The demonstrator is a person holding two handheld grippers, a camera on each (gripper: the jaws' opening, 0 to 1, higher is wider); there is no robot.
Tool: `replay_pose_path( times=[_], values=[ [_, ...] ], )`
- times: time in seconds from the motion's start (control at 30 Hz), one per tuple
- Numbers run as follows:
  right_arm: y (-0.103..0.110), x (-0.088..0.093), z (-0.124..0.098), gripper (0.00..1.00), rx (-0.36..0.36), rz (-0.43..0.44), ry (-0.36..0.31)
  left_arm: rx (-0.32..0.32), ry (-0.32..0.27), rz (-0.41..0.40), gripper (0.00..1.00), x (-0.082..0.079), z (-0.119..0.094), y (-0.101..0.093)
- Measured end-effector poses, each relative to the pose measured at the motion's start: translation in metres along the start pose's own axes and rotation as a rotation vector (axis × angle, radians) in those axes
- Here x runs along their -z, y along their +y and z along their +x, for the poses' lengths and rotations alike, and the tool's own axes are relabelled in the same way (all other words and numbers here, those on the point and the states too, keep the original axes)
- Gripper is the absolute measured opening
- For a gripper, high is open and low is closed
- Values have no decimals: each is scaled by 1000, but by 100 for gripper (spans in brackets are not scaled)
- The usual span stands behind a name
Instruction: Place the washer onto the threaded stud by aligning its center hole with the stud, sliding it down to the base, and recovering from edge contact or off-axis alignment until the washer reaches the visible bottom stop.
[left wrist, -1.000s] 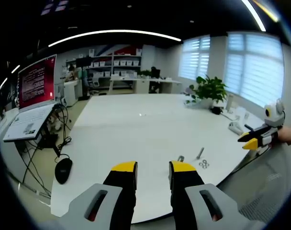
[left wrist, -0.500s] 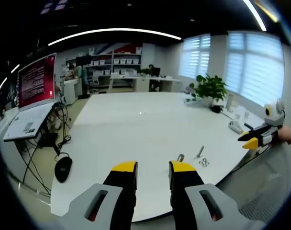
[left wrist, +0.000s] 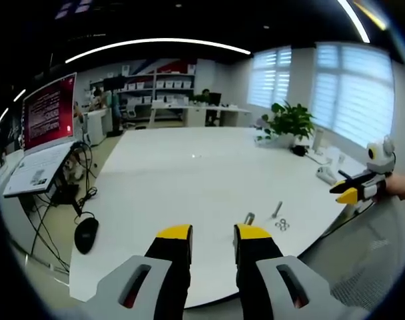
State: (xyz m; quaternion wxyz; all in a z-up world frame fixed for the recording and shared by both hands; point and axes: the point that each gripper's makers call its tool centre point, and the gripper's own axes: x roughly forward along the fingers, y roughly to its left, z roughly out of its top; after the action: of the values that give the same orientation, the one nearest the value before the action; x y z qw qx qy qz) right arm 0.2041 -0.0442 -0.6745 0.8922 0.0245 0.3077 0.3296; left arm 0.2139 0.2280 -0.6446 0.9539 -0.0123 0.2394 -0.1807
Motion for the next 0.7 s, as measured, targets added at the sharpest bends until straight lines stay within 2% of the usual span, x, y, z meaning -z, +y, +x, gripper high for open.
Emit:
replay_pose_path(
  times=[0.33,0.5,0.7],
  values=[
    [1,3,2,37,-8,5,21,11,15,13,23,3,1,-2],
    [0,5,2,37,-4,9,29,45,30,34,24,5,2,-10],
    [-3,5,0,38,15,29,25,64,29,14,25,5,2,-13]
  ],
)
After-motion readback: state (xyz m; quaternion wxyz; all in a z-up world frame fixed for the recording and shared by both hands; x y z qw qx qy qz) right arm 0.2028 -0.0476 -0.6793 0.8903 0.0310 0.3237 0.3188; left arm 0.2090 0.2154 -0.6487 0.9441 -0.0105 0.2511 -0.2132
